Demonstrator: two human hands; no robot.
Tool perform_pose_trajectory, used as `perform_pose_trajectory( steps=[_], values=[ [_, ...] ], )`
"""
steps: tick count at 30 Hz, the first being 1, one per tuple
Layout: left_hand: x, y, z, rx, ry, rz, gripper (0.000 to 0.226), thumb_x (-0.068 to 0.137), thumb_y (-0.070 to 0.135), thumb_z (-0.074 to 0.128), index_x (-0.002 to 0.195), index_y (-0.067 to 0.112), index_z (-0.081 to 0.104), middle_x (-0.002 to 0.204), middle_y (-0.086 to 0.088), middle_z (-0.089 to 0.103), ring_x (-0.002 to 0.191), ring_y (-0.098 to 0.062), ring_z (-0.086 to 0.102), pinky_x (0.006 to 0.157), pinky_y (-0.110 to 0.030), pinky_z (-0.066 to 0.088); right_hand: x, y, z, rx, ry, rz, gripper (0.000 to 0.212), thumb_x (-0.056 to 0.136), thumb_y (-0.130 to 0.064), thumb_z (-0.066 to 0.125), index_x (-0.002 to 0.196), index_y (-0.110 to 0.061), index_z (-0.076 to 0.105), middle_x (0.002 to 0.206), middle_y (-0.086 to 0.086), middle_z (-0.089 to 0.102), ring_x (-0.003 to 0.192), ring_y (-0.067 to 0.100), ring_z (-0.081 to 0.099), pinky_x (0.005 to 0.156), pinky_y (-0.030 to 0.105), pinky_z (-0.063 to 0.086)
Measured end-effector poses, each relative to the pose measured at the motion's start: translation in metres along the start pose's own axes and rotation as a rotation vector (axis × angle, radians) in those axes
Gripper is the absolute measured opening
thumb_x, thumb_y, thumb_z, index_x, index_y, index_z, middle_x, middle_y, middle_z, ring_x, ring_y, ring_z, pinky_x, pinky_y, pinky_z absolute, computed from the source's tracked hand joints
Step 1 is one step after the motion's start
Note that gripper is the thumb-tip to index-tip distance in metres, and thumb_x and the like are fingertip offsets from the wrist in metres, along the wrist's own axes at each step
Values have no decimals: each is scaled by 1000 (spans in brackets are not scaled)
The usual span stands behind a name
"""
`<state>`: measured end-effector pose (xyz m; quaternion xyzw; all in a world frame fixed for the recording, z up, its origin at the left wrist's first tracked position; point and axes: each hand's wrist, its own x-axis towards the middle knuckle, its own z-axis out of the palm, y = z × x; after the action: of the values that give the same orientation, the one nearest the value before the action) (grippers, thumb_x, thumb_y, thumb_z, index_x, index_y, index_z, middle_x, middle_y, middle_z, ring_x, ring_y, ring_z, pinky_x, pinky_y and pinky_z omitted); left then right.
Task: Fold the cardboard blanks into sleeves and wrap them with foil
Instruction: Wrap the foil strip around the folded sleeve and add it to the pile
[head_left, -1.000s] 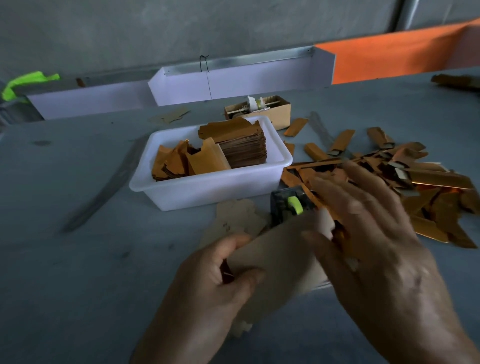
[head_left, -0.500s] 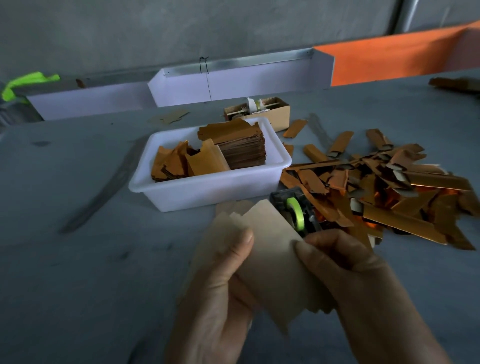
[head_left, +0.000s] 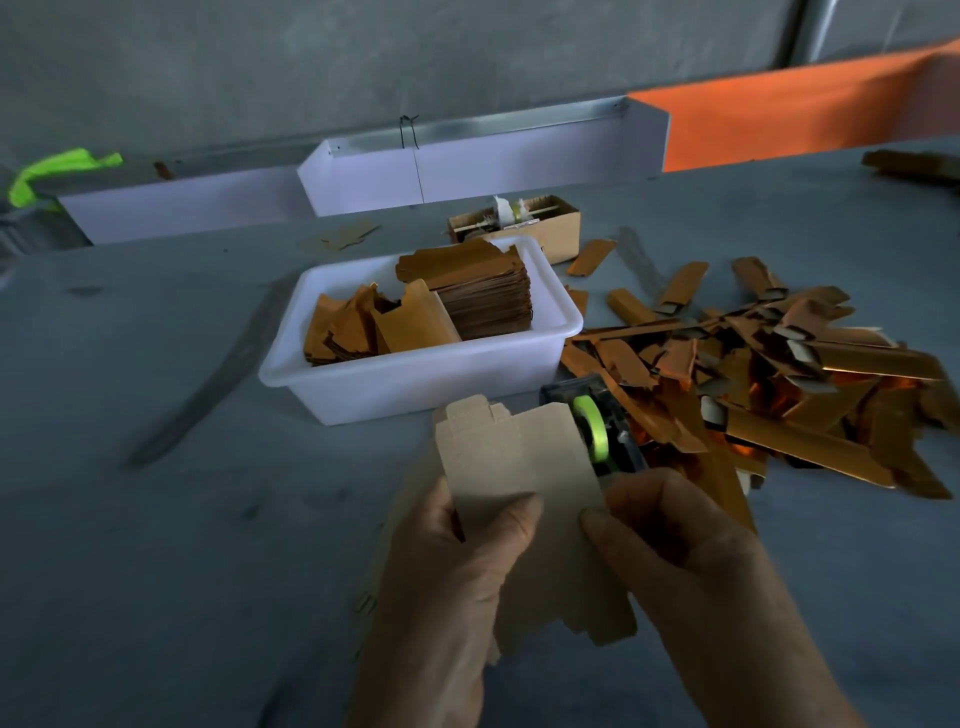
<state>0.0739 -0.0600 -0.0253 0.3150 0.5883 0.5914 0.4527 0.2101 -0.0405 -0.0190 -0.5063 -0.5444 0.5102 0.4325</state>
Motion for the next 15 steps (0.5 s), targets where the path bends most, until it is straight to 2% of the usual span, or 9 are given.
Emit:
perform_pose_trajectory(
  steps=[2, 4, 6, 9, 12, 13, 15],
  values=[
    [-1, -2, 0, 23, 25, 6, 28, 64, 20, 82, 91, 18, 73, 81, -6, 75, 76, -24, 72, 67, -38, 55, -2, 0, 0, -210, 17, -113, 11, 77, -25, 69, 80, -31, 60, 73, -7, 63, 63, 2, 62, 47, 15, 50],
    [-2, -2, 2, 41, 59, 20, 16, 73, 12, 78, 86, 20, 73, 76, -5, 75, 69, -21, 72, 58, -34, 54, -5, -2, 2, -438, 51, -290, 13, 77, -27, 69, 79, -32, 57, 72, -8, 62, 58, 5, 62, 50, 17, 51],
    [-4, -2, 4, 99, 74, 57, 17, 71, 16, 78, 84, 26, 73, 72, -3, 74, 65, -20, 71, 55, -36, 55, -7, -2, 8, -605, 90, -475, 27, 71, -17, 76, 76, -28, 52, 64, -14, 53, 46, 0, 54, 42, 9, 45],
    [-6, 0, 9, 183, 70, 129, 16, 69, 21, 75, 80, 32, 72, 66, 0, 72, 59, -15, 67, 54, -37, 55, -12, -2, 19, -634, 53, -522, 48, 60, -8, 84, 84, -28, 48, 61, -23, 40, 49, -18, 39, 42, -4, 31],
    [-7, 2, 10, 126, 12, 111, 8, 62, 25, 70, 70, 24, 71, 55, 0, 64, 48, -10, 57, 43, -24, 43, -15, 4, 23, -584, 10, -550, 50, 64, -10, 82, 94, -30, 47, 66, -19, 54, 52, -12, 50, 50, -6, 35],
    [-7, 3, 10, 88, -41, 86, 8, 62, 25, 69, 68, 20, 70, 55, 0, 63, 51, -11, 56, 45, -24, 42, -15, 5, 23, -575, 2, -562, 49, 65, -12, 81, 95, -32, 47, 68, -17, 58, 54, -9, 54, 53, -5, 37],
    [-7, 4, 5, 3, -148, 31, 13, 64, 25, 77, 71, 16, 72, 65, -9, 65, 65, -18, 59, 60, -30, 43, -14, 2, 21, -531, -9, -542, 47, 67, -18, 79, 93, -38, 45, 68, -17, 59, 61, -4, 59, 55, -1, 41]
  ],
)
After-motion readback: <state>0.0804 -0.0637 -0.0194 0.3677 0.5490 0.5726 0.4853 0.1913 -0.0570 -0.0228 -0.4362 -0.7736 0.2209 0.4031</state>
